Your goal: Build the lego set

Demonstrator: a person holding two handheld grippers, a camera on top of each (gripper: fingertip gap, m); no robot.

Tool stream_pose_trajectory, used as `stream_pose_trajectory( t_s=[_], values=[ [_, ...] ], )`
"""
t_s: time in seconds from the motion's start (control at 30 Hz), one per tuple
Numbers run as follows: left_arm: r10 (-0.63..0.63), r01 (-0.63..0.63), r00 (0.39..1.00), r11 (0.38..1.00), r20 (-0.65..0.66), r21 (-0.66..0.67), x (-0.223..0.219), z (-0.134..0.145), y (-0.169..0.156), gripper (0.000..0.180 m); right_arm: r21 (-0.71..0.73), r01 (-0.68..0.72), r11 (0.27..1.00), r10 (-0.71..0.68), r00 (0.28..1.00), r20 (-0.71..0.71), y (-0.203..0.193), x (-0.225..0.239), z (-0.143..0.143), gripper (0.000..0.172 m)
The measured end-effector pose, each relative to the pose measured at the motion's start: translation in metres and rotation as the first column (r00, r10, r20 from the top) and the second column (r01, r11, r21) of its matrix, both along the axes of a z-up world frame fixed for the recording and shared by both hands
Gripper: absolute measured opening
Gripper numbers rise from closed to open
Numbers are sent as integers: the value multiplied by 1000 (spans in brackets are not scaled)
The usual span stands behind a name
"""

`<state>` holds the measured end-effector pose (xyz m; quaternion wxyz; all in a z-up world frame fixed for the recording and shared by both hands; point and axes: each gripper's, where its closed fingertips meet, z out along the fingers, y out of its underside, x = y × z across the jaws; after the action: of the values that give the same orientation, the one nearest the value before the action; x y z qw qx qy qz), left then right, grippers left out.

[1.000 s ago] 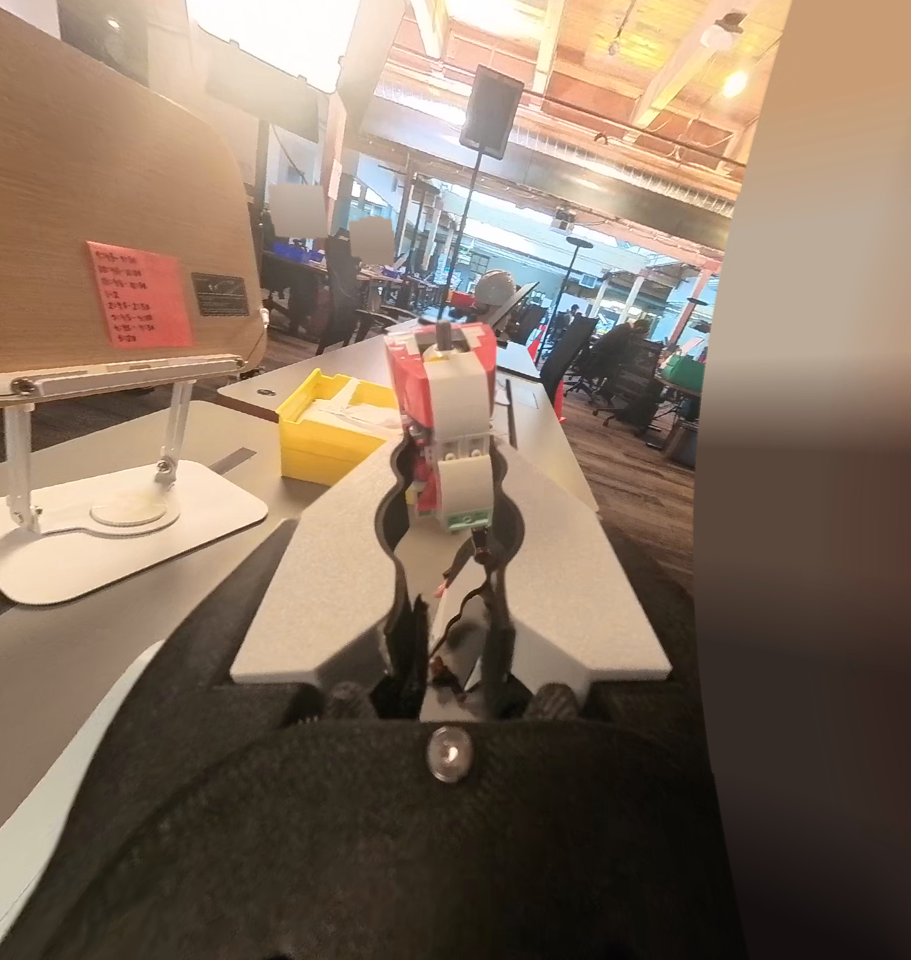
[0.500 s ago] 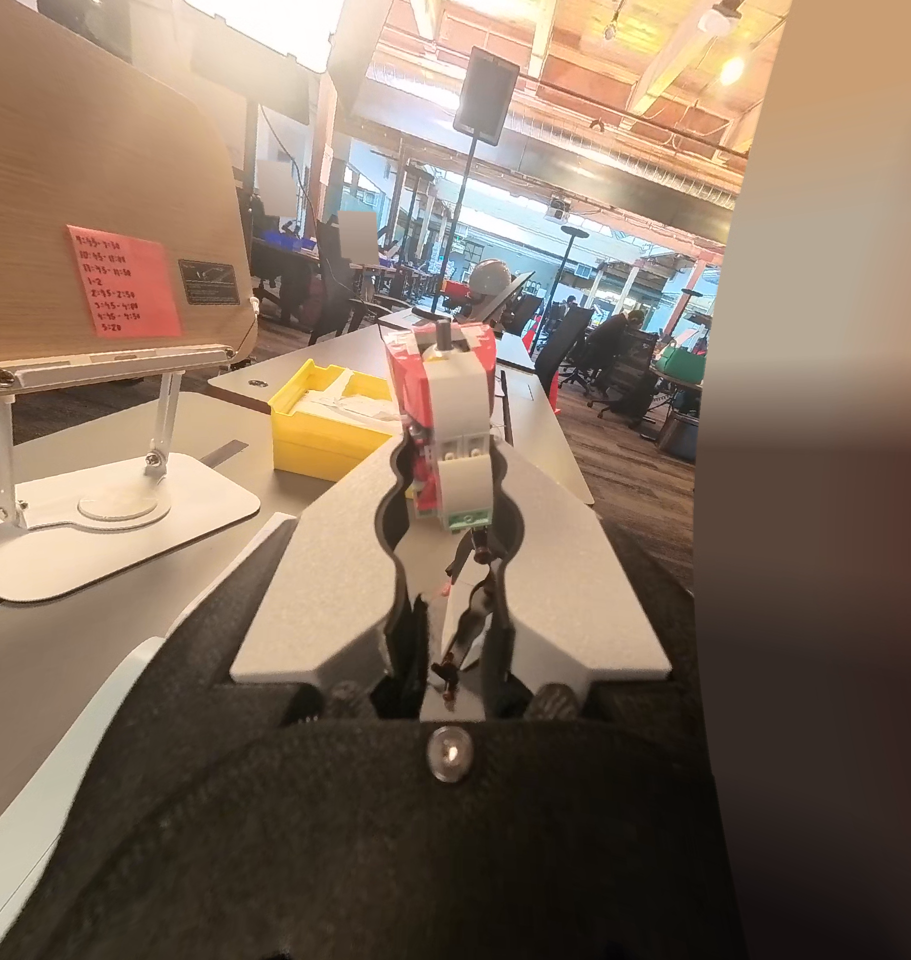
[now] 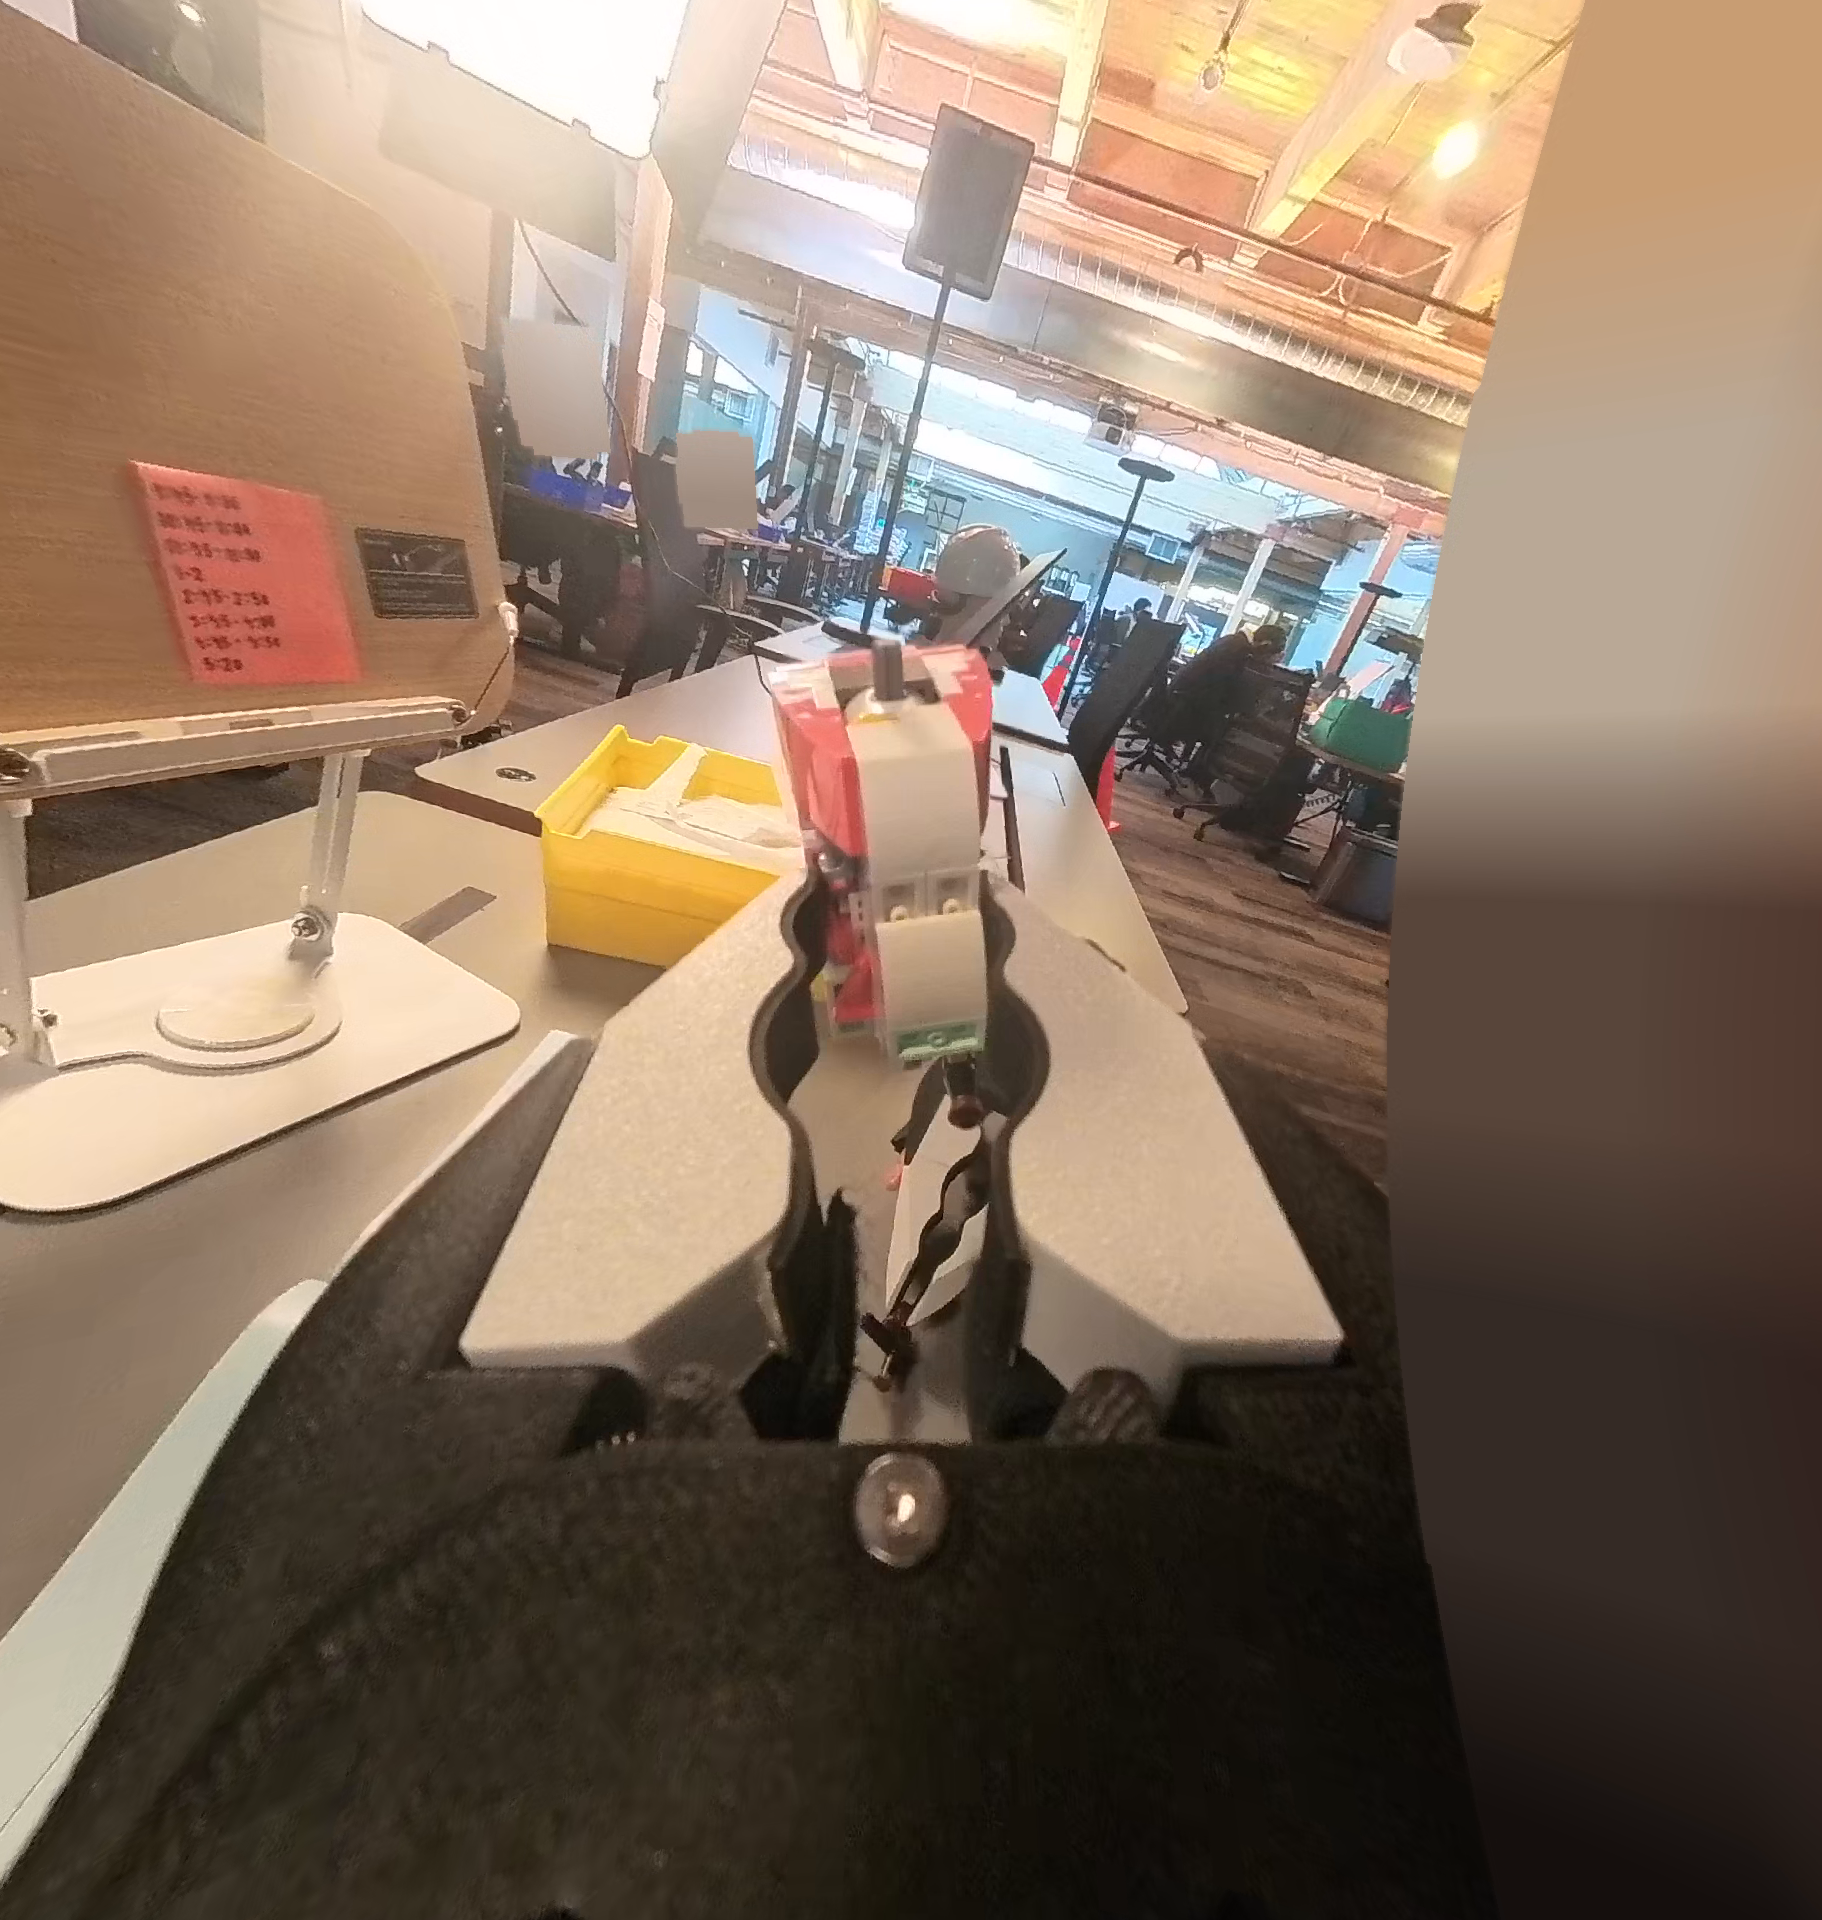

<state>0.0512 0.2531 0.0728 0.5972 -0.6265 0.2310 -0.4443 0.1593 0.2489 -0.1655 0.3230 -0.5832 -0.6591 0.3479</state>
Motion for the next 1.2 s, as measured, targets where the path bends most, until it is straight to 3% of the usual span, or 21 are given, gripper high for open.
stream_pose_trajectory(
  t_s=[0.37,0.5,0.57,0.73,1.2],
  values=[
    [-21,21,1000,1000,0,8,3,2,-3,25,292,140,946,-95,982,-162,24,-15,27,3],
    [-34,34,999,999,-7,-7,4,0,-4,25,504,376,777,-218,913,-345,56,-7,56,4],
    [-28,28,1000,1000,-9,-8,4,-1,-4,25,541,471,697,-273,872,-407,71,3,65,4],
    [-33,33,999,999,7,2,4,2,-5,25,536,584,610,-341,804,-488,89,18,73,3],
    [-35,35,999,999,9,32,6,8,-8,25,565,546,618,-317,831,-457,85,10,67,4]
  ],
)
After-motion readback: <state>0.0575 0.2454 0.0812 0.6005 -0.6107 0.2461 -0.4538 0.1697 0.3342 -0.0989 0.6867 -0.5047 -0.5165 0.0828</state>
